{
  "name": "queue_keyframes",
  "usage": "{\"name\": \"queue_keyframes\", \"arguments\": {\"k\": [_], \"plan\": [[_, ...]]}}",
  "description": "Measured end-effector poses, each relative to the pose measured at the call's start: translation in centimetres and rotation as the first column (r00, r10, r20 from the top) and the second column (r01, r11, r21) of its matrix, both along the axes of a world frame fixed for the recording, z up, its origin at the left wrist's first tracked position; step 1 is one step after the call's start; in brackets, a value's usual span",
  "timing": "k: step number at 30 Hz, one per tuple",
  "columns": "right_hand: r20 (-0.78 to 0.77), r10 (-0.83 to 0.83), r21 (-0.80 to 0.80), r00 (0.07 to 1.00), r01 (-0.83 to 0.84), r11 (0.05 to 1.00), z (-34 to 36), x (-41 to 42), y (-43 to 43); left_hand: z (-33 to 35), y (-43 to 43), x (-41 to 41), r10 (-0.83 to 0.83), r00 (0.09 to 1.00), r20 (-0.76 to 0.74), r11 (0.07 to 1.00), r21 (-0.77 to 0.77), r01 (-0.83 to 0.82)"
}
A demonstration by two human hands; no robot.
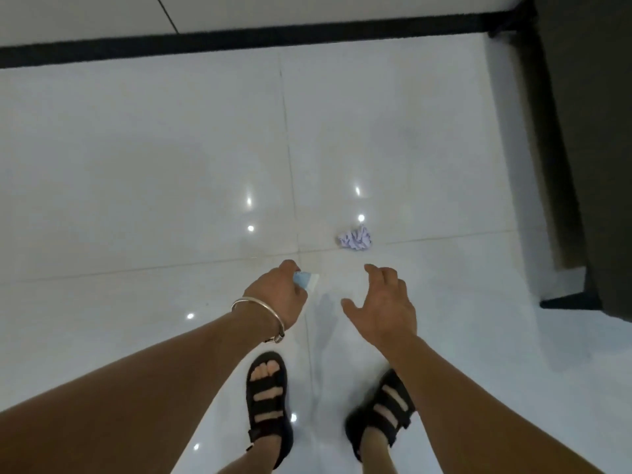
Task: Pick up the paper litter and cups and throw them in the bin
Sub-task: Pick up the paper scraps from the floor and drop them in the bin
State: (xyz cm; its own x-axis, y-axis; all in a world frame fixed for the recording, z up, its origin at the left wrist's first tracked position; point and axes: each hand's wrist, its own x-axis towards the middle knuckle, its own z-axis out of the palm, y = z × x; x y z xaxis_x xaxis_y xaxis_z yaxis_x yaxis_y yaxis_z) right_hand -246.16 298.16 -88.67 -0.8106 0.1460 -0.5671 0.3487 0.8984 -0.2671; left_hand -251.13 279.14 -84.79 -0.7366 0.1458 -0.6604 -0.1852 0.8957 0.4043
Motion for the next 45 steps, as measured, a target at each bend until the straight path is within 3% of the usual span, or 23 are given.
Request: {"name": "queue_keyframes", "arguments": {"k": [5, 9, 16, 22, 27, 30, 34, 42, 45], "plan": [[0.073, 0.056, 0.028, 0.996, -0.058, 0.998, -5.6, -5.8, 1.5, -3.7, 0.2, -3.1, 0.163, 0.986, 0.022, 0.987, -0.009, -0.163], [0.040, 0.131, 0.052, 0.991, -0.133, 0.990, -12.8, -9.6, 3.1, -9.8, 0.6, -3.4, 0.257, 0.965, 0.055, 0.966, -0.043, -0.255], [0.116, 0.260, 0.072, 0.959, -0.269, 0.960, -24.6, -10.9, 3.7, -19.9, 0.6, -0.9, 0.399, 0.911, 0.108, 0.917, -0.034, -0.397], [0.046, 0.320, -0.006, 0.946, -0.320, 0.948, -25.9, -8.9, 1.3, -20.8, -2.2, 2.7, 0.507, 0.854, 0.119, 0.862, -0.058, -0.504], [-0.070, 0.506, -0.134, 0.860, -0.511, 0.849, -15.7, -8.3, -4.9, -12.4, -6.1, 4.0, 0.578, 0.812, 0.080, 0.816, -0.081, -0.573], [-0.152, 0.489, -0.203, 0.859, -0.511, 0.835, -5.7, -9.1, -9.9, -3.8, -9.5, 3.4, 0.603, 0.797, 0.030, 0.797, -0.072, -0.600], [-0.197, 0.603, -0.214, 0.773, -0.634, 0.743, 9.0, -11.1, -16.2, 9.4, -15.8, 2.1, 0.652, 0.754, -0.074, 0.754, -0.044, -0.656], [-0.320, 0.740, -0.127, 0.592, -0.800, 0.586, 32.8, -14.3, -29.8, 32.2, -28.1, 2.2, 0.826, 0.483, -0.291, 0.536, 0.141, -0.832], [-0.331, 0.769, -0.113, 0.547, -0.832, 0.544, 39.1, -14.7, -35.0, 38.1, -32.0, 4.4, 0.841, 0.431, -0.328, 0.497, 0.150, -0.855]]}}
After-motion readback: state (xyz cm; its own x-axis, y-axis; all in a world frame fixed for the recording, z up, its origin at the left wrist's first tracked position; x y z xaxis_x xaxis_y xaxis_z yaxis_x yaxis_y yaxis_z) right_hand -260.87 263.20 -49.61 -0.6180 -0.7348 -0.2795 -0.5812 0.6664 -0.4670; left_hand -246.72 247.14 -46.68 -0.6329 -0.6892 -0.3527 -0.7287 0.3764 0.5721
